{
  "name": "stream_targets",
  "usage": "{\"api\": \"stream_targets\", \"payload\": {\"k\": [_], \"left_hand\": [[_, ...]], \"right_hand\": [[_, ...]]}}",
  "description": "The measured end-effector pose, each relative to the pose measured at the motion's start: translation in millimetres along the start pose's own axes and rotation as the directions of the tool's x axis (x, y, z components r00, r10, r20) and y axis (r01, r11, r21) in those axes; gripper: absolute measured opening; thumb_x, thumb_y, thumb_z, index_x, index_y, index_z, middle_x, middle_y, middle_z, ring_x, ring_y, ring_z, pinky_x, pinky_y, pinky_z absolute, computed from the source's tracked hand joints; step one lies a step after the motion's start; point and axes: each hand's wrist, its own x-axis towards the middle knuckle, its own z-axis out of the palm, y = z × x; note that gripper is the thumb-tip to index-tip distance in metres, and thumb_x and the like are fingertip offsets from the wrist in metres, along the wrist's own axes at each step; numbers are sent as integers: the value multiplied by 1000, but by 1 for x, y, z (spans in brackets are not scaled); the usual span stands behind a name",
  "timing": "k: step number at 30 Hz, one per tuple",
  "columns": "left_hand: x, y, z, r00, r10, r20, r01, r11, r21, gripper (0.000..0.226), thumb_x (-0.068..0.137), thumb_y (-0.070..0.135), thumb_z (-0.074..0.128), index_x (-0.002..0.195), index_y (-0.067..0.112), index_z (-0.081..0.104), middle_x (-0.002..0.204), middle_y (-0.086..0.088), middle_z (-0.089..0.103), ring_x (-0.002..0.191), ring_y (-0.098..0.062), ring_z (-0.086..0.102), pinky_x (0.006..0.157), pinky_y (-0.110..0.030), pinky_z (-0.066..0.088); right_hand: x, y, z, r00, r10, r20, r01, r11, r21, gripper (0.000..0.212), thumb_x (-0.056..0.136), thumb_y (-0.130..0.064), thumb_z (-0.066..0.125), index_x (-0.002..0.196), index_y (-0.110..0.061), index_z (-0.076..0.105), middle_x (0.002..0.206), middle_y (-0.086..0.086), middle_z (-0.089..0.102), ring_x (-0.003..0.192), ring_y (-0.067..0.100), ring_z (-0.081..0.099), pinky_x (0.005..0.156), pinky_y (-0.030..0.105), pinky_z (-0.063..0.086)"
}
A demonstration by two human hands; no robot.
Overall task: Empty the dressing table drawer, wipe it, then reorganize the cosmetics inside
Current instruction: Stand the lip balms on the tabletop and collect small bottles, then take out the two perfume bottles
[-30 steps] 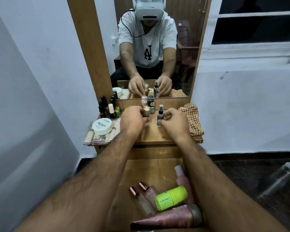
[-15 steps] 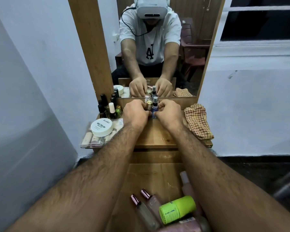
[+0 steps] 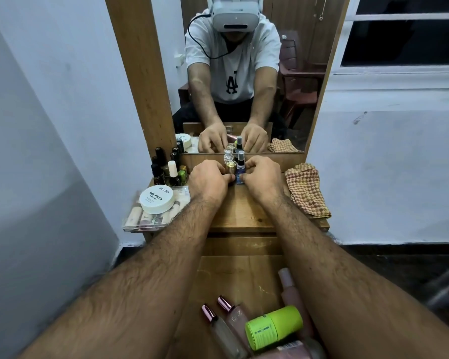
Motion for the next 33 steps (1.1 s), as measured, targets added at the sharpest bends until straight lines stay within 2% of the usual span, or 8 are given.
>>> {"api": "stream_targets", "payload": {"k": [7, 10, 16, 19, 22, 26, 30, 33], "left_hand": [[-2, 1, -1, 1000, -14, 10, 14, 1000, 20, 22, 82, 41, 77, 96, 25, 76, 94, 1, 73, 92, -17, 65, 80, -34, 55], [-6, 1, -3, 999, 23, -29, -22, 1000, 11, 28, 82, 39, 78, 105, 24, 74, 102, 1, 74, 97, -17, 65, 85, -36, 55], [-51, 4, -19, 951, 208, -227, -241, 963, -124, 27, 87, 30, 73, 114, 25, 69, 104, 8, 70, 95, -10, 63, 85, -31, 55], [-96, -1, -25, 926, 349, -145, -370, 915, -161, 20, 91, 29, 69, 110, 24, 71, 96, 12, 68, 82, -2, 59, 76, -20, 50], [-133, -23, -24, 934, 356, 17, -348, 921, -172, 15, 89, 30, 70, 104, 25, 73, 83, 11, 68, 74, -7, 62, 73, -26, 51], [-156, -60, -20, 949, 181, 259, -186, 982, -3, 9, 86, 33, 73, 90, 25, 74, 86, 6, 73, 81, -12, 64, 70, -26, 46], [-172, -83, -23, 943, 54, 329, -93, 990, 104, 12, 87, 37, 73, 81, 26, 70, 86, 7, 72, 81, -9, 63, 70, -24, 48], [-178, -87, -26, 934, -2, 358, -52, 989, 141, 11, 89, 37, 71, 88, 27, 71, 85, 10, 69, 78, -3, 61, 69, -25, 50]], "right_hand": [[0, 1, 1, 1000, -4, -12, 3, 1000, -15, 22, 84, -15, 76, 106, -17, 73, 104, -1, 72, 95, 12, 64, 74, 19, 41], [-4, 2, -2, 999, -16, -32, 16, 1000, 0, 24, 83, -15, 75, 107, -16, 72, 103, -1, 73, 95, 13, 64, 76, 21, 47], [-37, 3, -29, 969, -132, -207, 159, 980, 119, 22, 83, -12, 71, 104, -14, 73, 89, -5, 70, 83, 8, 63, 78, 21, 51], [-68, 7, -48, 959, -183, -216, 215, 966, 140, 16, 83, -12, 70, 99, -13, 74, 84, -9, 66, 80, 6, 62, 73, 14, 48], [-102, 23, -60, 977, -176, -123, 189, 976, 107, 14, 84, -13, 73, 98, -12, 74, 86, -7, 67, 79, 7, 62, 69, 14, 43], [-142, 53, -59, 988, -92, 125, 80, 992, 97, 8, 80, -10, 77, 86, -14, 73, 82, 0, 70, 74, 9, 61, 67, 19, 44], [-156, 68, -57, 906, -47, 420, 75, 996, -49, 13, 80, -7, 76, 82, -19, 73, 77, -6, 68, 77, 9, 63, 72, 21, 46], [-159, 68, -60, 889, -29, 458, 83, 992, -97, 12, 82, -6, 72, 89, -16, 74, 81, -5, 69, 78, 10, 64, 74, 21, 49]]}}
